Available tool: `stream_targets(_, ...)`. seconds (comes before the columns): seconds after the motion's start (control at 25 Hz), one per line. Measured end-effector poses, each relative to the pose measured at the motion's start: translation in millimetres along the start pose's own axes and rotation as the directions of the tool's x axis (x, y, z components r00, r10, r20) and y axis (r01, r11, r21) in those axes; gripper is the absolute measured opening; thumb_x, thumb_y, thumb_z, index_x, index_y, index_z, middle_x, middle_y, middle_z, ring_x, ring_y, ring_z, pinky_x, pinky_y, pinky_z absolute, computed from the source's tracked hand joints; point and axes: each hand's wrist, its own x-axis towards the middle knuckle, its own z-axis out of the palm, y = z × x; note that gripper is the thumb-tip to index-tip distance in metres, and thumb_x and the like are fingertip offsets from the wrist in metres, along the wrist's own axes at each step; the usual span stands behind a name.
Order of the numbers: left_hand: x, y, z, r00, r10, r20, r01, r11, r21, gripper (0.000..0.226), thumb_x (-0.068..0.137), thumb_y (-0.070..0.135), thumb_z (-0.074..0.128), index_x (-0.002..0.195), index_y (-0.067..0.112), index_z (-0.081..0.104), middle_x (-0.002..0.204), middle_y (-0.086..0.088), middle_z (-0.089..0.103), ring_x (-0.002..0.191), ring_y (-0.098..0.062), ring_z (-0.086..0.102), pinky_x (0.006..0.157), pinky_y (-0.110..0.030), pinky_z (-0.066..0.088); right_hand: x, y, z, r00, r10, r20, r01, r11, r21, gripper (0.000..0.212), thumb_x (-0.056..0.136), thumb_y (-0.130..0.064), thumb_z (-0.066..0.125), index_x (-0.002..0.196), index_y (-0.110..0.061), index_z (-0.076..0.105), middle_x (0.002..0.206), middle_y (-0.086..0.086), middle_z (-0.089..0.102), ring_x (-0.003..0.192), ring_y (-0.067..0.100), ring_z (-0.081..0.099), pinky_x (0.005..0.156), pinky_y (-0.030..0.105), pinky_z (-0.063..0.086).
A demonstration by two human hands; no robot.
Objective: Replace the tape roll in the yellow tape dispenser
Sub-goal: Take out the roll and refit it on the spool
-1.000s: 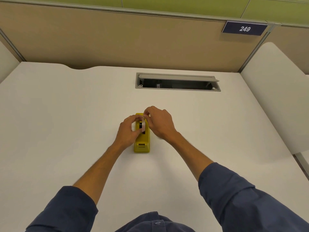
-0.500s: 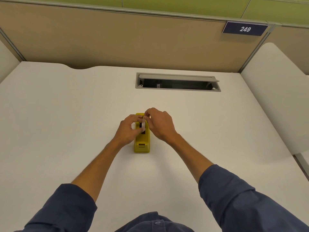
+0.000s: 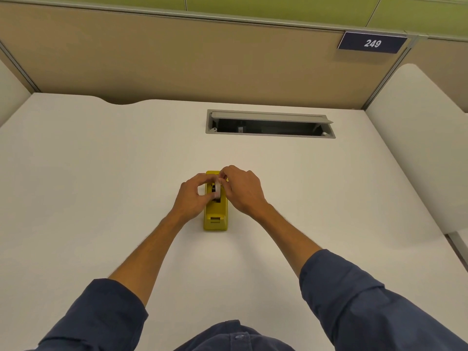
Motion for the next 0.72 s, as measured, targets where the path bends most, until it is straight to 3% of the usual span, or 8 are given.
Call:
stream_targets(0.2, -0.2, -1.0, 1.1, 1.0, -0.011, -0.012, 0.01, 1.0, -0.019, 0.055, 0.076, 0.015, 0.075, 0.126, 0.024, 0.056, 0.124, 0.005, 0.063, 0.116, -0.009, 0.054, 0.102, -0.027, 0.036, 1.4, 0.6, 5.5, 1.0, -0.003, 0.004, 0.003, 1.0, -0.013, 0.025, 0.101, -0.029, 0.042, 0.108, -0.015, 0.061, 0.11, 0.002, 0.066, 0.085, 0.024, 0.063, 0.077, 0.036, 0.045)
stream_targets(0.4, -2.3, -0.9, 4.6, 0.999, 0.014, -0.04, -0.013, 0.999, 0.034, 0.042, 0.077, 0.017, 0.073, 0.117, 0.024, 0.062, 0.125, 0.001, 0.062, 0.117, -0.015, 0.052, 0.097, -0.026, 0.037, 1.3, 1.4, 9.7, 1.0, 0.01, -0.002, -0.01, 1.0, 0.004, 0.021, 0.1, -0.024, 0.043, 0.103, -0.015, 0.062, 0.107, 0.002, 0.066, 0.083, 0.023, 0.061, 0.072, 0.033, 0.041)
stream_targets(0.52, -3.5, -0.4, 6.1, 0.998, 0.018, -0.053, -0.019, 1.0, -0.015, 0.034, 0.081, 0.023, 0.071, 0.114, 0.024, 0.063, 0.121, 0.004, 0.062, 0.113, -0.012, 0.053, 0.09, -0.019, 0.037, 1.6, 1.3, 10.1, 1.0, 0.011, -0.009, -0.011, 1.0, 0.003, 0.019, 0.098, -0.024, 0.046, 0.102, -0.015, 0.063, 0.103, 0.003, 0.068, 0.087, 0.024, 0.061, 0.076, 0.037, 0.047)
stream_targets(0.72, -2.8, -2.0, 5.8, 0.997, 0.028, -0.07, -0.031, 0.999, -0.037, 0.029, 0.082, 0.021, 0.069, 0.111, 0.024, 0.065, 0.117, 0.005, 0.064, 0.11, -0.012, 0.055, 0.09, -0.023, 0.039, 2.2, 3.0, 11.2, 1.0, 0.017, -0.008, -0.017, 1.0, 0.003, 0.02, 0.098, -0.025, 0.046, 0.102, -0.016, 0.064, 0.103, 0.002, 0.068, 0.088, 0.023, 0.062, 0.078, 0.039, 0.048)
